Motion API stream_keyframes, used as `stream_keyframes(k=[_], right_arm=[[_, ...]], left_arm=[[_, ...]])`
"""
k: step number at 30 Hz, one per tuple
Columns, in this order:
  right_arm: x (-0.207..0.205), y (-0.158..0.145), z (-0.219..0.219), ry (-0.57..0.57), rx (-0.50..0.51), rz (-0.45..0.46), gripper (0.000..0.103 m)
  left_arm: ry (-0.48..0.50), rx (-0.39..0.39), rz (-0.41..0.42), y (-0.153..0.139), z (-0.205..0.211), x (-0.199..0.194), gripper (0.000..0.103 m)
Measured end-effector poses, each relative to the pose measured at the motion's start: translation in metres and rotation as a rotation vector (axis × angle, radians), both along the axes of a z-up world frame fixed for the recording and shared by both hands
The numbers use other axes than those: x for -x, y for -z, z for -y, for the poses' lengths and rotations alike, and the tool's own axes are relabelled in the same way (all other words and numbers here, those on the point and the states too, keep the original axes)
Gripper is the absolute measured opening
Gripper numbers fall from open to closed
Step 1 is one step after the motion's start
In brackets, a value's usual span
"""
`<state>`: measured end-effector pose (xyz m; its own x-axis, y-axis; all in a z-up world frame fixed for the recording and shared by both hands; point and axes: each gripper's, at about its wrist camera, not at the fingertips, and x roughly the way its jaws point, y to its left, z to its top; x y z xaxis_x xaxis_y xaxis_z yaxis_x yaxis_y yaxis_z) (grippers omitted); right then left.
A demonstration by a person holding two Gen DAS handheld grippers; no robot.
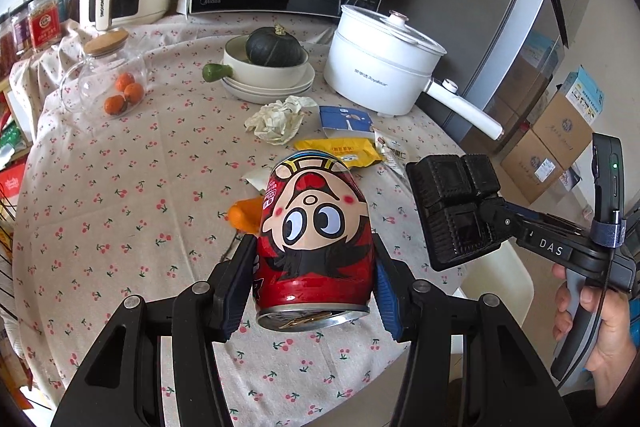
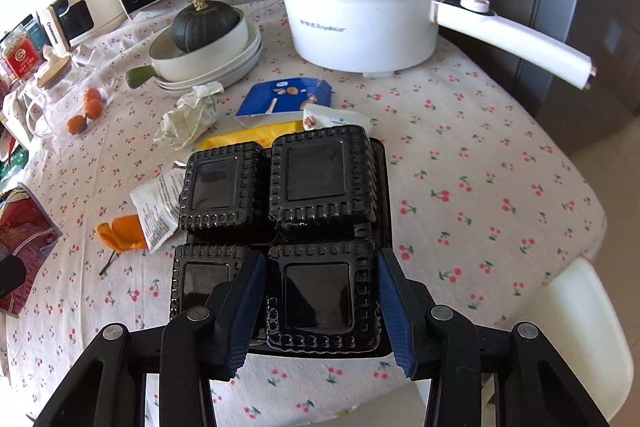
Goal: Collect trash
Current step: 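Grasp the black four-compartment plastic tray with the right tool while the left holds the can, then carry the can and black tray over the white bin and release both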
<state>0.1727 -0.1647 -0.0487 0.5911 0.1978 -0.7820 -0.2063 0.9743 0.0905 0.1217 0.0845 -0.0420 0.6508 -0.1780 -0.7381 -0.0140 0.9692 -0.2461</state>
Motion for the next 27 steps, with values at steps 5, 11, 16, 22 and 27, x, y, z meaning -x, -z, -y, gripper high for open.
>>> stream_keyframes(k=[5,11,16,22,27], right_arm=[[0.024,-0.004,0.033,0.053,-0.011,0.017,0.049],[0.051,-0.007,0.07,0.104,0.011,0.029,0.049],[0.069,-0.005,0.103,0.139,0.048,0.042,0.049],[0.085,0.004,0.151,0.211,0.062,0.024,0.049],[0.097,0.009,0.188,0.269,0.063,0.009,0.049]], left_arm=[[0.024,0.008,0.022,0.0,0.021,0.006,0.056],[0.081,0.019,0.038,0.001,0.05,0.01,0.056],[0.139,0.002,0.044,0.004,0.079,0.015,0.057],[0.215,-0.023,0.046,0.009,0.115,0.021,0.057],[0.276,-0.045,0.047,0.014,0.146,0.026,0.057]])
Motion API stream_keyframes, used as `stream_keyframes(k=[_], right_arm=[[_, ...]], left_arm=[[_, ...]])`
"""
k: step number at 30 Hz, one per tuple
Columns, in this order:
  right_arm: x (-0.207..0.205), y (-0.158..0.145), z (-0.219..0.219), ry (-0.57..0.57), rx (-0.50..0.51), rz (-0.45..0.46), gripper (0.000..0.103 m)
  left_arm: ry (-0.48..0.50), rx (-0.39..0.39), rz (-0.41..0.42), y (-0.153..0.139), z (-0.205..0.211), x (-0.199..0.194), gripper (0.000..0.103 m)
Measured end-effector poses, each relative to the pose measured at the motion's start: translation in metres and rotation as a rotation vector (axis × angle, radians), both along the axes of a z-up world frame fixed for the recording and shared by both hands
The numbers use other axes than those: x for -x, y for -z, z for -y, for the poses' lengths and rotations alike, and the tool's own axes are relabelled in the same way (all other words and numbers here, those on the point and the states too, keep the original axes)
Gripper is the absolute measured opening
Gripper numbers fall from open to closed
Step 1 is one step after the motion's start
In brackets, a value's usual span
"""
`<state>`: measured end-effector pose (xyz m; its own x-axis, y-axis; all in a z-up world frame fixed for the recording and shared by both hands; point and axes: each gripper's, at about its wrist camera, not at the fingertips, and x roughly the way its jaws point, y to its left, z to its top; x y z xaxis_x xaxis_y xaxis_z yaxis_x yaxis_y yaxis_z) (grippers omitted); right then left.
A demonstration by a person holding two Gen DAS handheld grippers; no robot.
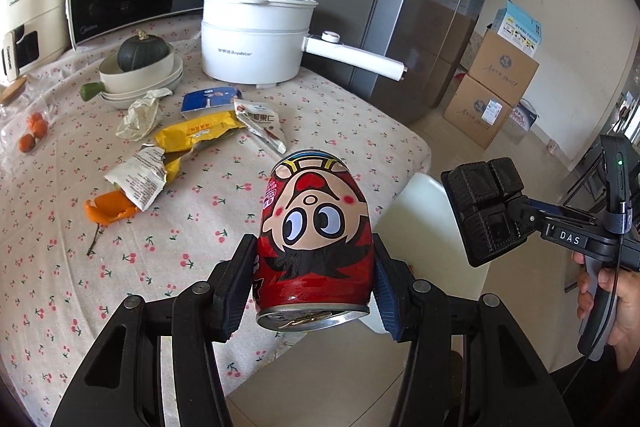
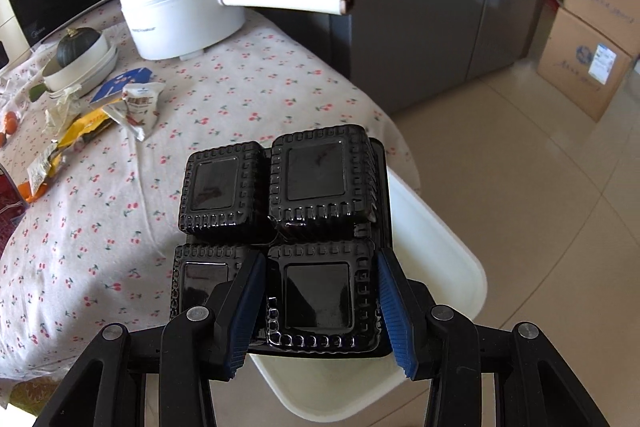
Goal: Collect trash
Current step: 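Carry the can and black tray over the white bin and release both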
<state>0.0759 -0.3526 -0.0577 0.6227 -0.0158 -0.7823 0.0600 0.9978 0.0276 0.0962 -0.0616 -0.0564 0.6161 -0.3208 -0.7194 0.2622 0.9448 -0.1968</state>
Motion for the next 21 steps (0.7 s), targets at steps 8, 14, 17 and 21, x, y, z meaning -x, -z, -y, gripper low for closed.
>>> stream_keyframes(k=[8,14,17,21], right_arm=[[0.007,0.013,0.044,0.072,-0.025,-0.036,0.049],[0.005,0.019,0.057,0.077,-0.032,-0.036,0.054],[0.001,0.022,0.062,0.073,-0.048,-0.036,0.063],[0.002,0.02,0.071,0.083,-0.057,-0.023,0.072]], left_arm=[[0.084,-0.027,-0.001,0.013,0.047,0.002,0.057],[0.127,-0.035,-0.009,0.023,0.078,-0.002,0.057],[0.146,-0.041,-0.011,0.029,0.091,-0.006,0.057],[0.163,-0.046,-0.023,0.04,0.106,-0.012,0.057]])
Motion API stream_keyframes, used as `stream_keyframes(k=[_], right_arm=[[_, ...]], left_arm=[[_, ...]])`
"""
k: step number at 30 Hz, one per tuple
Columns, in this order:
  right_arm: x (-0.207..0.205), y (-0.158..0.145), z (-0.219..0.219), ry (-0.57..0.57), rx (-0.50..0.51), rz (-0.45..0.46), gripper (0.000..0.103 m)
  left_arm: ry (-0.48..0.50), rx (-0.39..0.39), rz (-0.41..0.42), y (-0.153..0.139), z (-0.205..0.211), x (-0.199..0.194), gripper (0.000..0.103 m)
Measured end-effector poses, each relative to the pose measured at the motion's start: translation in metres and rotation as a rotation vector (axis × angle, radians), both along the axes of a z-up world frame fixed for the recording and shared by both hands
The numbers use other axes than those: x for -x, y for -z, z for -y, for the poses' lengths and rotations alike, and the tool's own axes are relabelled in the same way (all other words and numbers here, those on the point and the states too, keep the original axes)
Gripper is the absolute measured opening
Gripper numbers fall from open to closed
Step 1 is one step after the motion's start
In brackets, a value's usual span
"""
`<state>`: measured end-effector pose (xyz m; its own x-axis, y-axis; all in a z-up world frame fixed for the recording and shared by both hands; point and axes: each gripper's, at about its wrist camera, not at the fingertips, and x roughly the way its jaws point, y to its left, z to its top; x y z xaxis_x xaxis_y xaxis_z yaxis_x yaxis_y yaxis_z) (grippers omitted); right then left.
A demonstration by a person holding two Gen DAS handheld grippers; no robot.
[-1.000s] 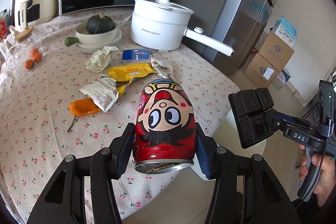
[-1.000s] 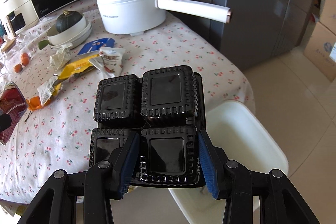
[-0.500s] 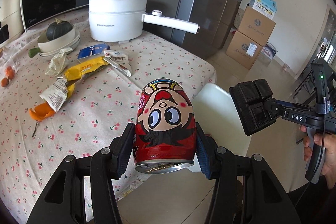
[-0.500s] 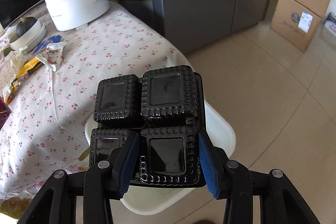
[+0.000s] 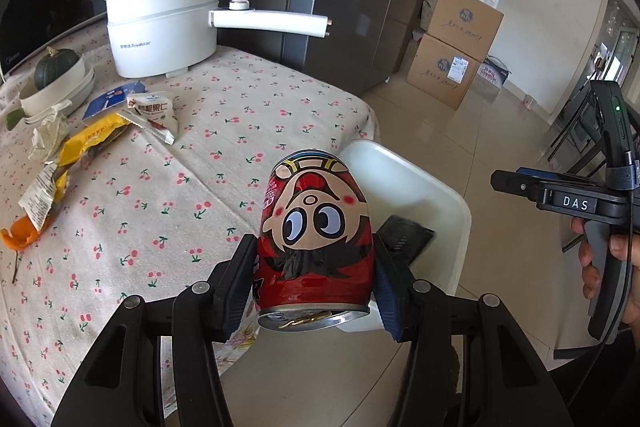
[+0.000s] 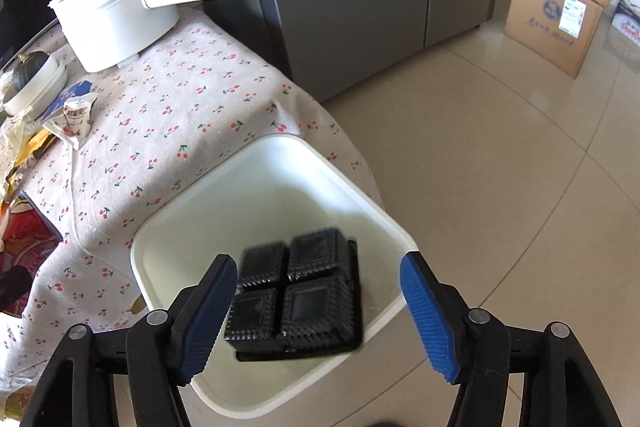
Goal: Collect trash
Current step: 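Carry the can and black tray over the white bin and release both, then move the left tool back to the white printed snack bag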
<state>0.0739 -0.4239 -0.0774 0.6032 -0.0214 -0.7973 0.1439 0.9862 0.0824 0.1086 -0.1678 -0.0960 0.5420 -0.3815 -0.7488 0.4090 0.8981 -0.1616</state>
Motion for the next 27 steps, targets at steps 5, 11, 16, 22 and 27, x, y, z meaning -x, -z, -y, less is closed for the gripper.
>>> stream_keyframes(k=[5,11,16,22,27], right_arm=[[0.005,-0.003,0.01,0.015,0.0,0.009,0.072],[0.008,-0.003,0.018,0.016,0.023,0.008,0.072],[0.008,0.0,0.026,0.026,0.036,-0.001,0.072],[0.005,-0.005,0.027,0.038,0.032,0.016,0.074],[0.004,-0.02,0.013,0.027,0.035,0.067,0.079]], left_arm=[[0.032,-0.01,-0.006,0.012,0.021,-0.009,0.057],[0.087,-0.022,0.012,0.022,0.044,-0.015,0.057],[0.089,-0.054,0.028,0.027,0.052,-0.02,0.066],[-0.025,-0.123,0.06,0.016,0.037,-0.024,0.095],[-0.089,-0.128,0.076,0.002,0.013,-0.025,0.1]])
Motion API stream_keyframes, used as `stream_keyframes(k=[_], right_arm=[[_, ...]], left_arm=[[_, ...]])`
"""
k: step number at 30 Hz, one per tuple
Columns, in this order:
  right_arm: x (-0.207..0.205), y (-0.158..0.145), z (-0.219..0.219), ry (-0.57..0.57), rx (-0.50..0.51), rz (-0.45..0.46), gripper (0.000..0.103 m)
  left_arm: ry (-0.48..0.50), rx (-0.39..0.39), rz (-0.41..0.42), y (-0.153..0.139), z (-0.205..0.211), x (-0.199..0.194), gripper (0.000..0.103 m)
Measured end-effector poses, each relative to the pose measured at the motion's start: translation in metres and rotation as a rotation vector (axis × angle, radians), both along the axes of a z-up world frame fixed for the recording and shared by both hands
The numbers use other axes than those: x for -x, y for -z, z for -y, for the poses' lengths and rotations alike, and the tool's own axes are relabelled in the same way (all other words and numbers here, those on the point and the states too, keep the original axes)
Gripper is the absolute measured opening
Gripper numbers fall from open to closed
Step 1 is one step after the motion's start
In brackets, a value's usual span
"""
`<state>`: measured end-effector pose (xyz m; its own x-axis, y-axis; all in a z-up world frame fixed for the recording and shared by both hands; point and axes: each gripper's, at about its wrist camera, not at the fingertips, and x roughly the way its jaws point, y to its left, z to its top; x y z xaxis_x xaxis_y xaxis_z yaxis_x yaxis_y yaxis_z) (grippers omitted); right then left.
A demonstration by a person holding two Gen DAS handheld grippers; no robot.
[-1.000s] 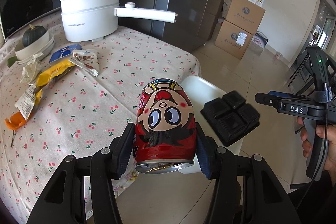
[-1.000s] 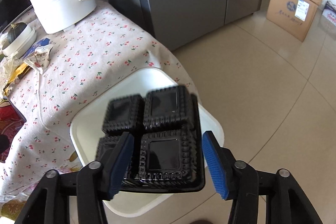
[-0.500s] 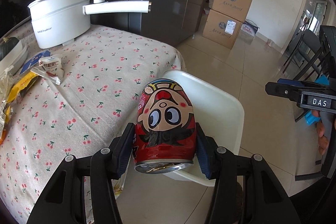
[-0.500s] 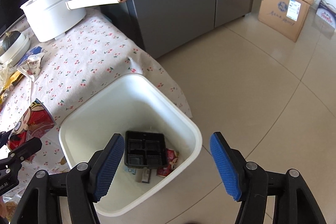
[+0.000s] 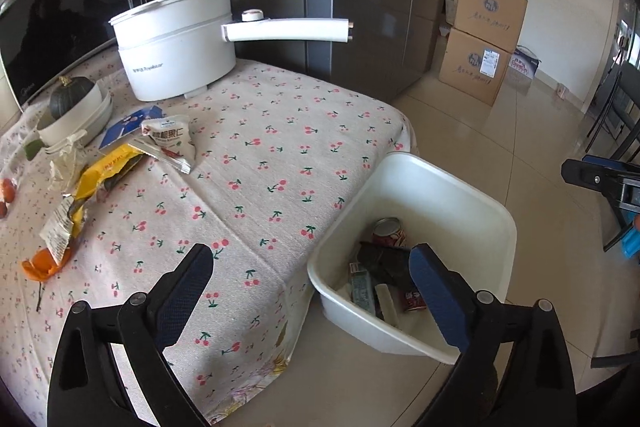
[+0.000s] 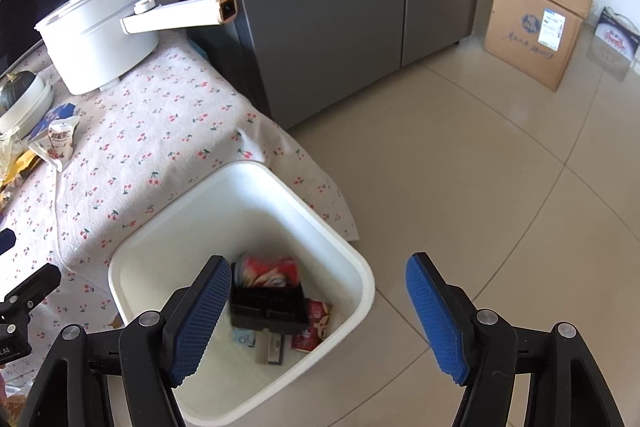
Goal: Collect trash
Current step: 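Move the left tool back to the white printed snack bag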
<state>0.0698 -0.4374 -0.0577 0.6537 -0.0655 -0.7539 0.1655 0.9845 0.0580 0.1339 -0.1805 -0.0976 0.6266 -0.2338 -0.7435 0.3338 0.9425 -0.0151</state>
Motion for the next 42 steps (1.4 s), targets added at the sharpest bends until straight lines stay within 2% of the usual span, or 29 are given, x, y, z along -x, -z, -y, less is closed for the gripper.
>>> stream_keyframes(k=[9,14,21,29,37,42], right_arm=[[-0.008,-0.032,-0.039,-0.037,-0.01,0.103,0.088],[-0.018,-0.041,-0.064,-0.073,-0.017,0.123,0.093],[-0.029,-0.05,-0.106,-0.135,0.024,0.154,0.102],[-0.042,-0.057,-0.155,-0.203,0.09,0.191,0.102],[-0.056,-0.06,-0.198,-0.267,0.095,0.23,0.102],[-0.073,-0.053,-0.222,-0.286,0.09,0.221,0.102]], left_arm=[[-0.128,0.025,0.017,-0.027,-0.057,0.002,0.1],[-0.188,0.024,0.029,-0.037,-0.088,0.005,0.101],[-0.254,0.026,0.052,-0.051,-0.123,0.008,0.102],[-0.314,0.029,0.086,-0.065,-0.156,0.007,0.103],[-0.351,0.009,0.116,-0.074,-0.189,-0.001,0.103],[-0.365,-0.008,0.123,-0.074,-0.216,-0.013,0.103]])
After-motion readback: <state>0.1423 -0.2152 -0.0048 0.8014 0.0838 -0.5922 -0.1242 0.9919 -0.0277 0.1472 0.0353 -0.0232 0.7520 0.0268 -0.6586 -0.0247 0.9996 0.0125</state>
